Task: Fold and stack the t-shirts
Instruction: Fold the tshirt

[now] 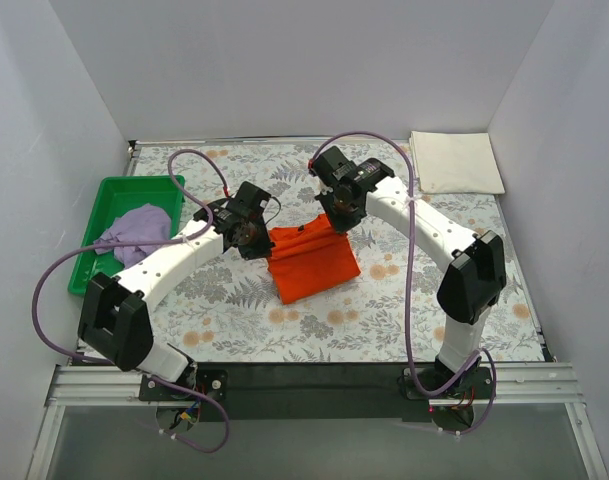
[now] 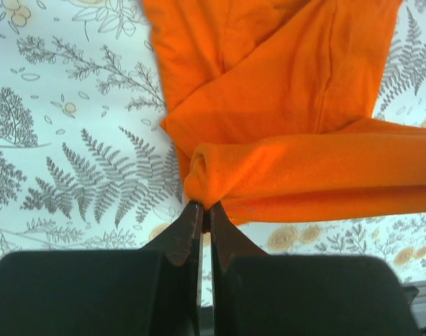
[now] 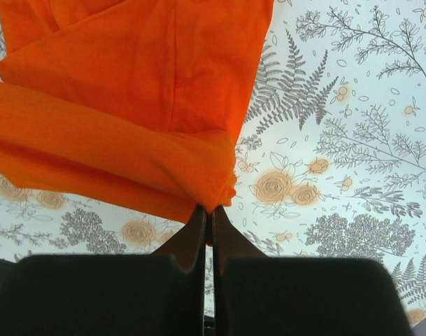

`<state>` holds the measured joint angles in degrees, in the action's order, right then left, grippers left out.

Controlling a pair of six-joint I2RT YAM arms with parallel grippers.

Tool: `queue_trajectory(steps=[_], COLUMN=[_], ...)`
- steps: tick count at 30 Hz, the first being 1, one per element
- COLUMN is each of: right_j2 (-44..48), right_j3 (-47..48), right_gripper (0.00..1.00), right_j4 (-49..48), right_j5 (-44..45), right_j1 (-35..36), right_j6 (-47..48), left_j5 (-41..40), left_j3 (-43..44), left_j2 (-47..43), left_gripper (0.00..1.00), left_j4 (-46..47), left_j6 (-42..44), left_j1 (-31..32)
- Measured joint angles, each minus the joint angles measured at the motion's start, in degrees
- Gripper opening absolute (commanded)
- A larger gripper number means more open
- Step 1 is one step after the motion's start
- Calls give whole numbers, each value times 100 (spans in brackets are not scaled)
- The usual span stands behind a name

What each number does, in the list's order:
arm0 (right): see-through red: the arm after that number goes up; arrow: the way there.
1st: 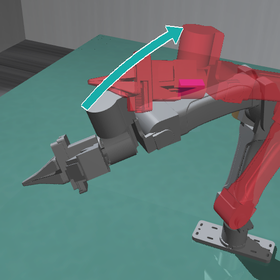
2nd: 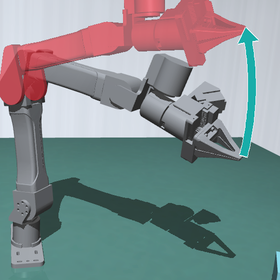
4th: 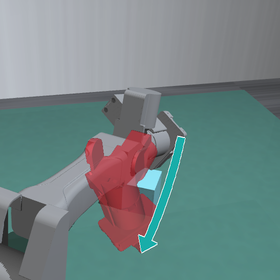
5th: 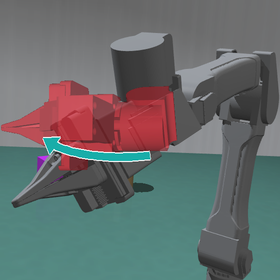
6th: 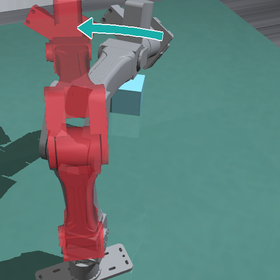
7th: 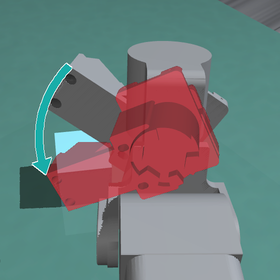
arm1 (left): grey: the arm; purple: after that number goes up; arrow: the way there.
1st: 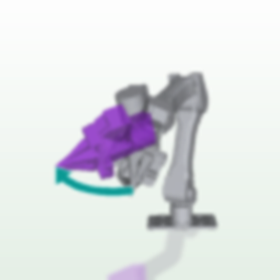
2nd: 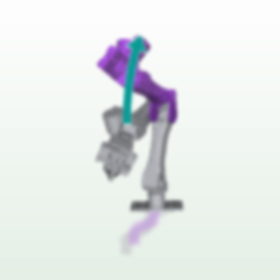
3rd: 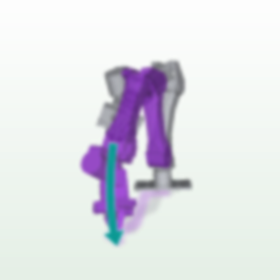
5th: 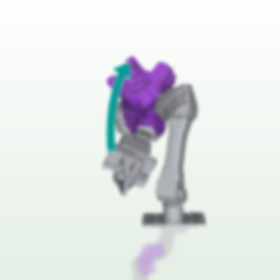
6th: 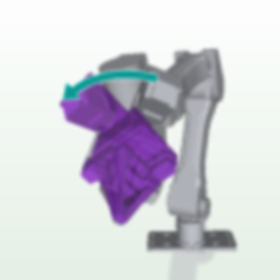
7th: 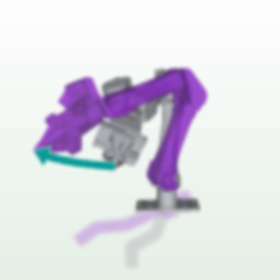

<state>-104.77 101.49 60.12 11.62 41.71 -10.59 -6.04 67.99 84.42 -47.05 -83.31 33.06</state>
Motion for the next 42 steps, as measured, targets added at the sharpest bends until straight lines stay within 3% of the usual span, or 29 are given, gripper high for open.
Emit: queue_trajectory(steps=[14, 42], right_j2=[-588, -1506], right_j3=[-2, 0], right_gripper=[1, 4], right_j4=[-730, -1512], right_j5=[-85, -313], right_j1=[-284, -671], right_j6=[101, 260], left_j5=[55, 114], left_j3=[-247, -247], left_j2=[616, 1453], left_gripper=[0, 0], left_j4=[892, 1801], left_j6=[79, 223], left_j1=[-428, -758])
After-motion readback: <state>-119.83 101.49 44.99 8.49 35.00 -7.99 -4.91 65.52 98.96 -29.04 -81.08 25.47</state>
